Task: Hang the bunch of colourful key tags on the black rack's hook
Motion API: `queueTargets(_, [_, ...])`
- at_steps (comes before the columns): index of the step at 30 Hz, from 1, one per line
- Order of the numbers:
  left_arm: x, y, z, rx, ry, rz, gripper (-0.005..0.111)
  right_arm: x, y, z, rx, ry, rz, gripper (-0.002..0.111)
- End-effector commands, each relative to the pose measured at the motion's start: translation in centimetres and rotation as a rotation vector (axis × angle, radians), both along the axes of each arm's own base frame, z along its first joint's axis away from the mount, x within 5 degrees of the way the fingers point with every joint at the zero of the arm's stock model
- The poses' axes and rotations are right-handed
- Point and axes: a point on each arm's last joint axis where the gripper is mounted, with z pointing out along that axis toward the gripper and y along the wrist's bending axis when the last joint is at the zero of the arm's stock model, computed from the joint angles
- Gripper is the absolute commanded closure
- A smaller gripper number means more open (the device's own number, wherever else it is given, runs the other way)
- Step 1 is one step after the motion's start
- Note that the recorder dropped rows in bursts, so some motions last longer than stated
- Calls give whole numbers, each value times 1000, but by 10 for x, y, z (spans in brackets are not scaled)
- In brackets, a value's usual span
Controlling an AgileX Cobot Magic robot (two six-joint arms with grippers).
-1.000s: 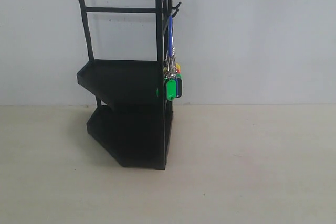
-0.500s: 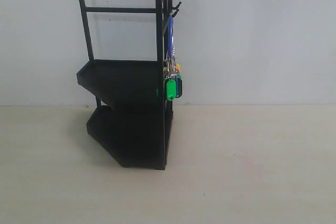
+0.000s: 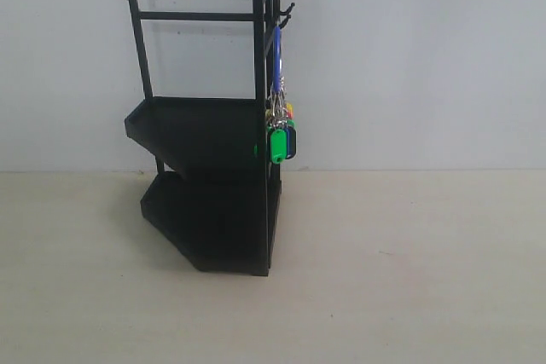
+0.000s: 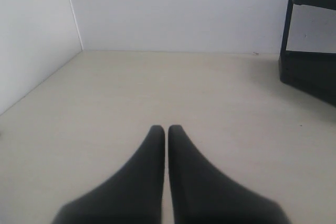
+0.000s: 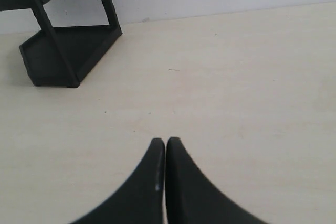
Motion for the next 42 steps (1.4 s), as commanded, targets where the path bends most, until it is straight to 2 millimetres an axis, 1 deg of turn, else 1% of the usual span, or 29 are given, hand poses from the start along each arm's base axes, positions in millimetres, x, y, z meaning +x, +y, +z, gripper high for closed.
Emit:
queueTargets(1, [0,0,1,-5,-2,-2,102,0,-1,-1,-51,-2,-8,108])
queueTargets(9, [0,0,1,-5,-2,-2,102,1,-4,-1,-18,4,-85,108])
queueTargets(42, [0,0,1,-5,-2,-2,102,1,-5,-1,-20,2,-86,108])
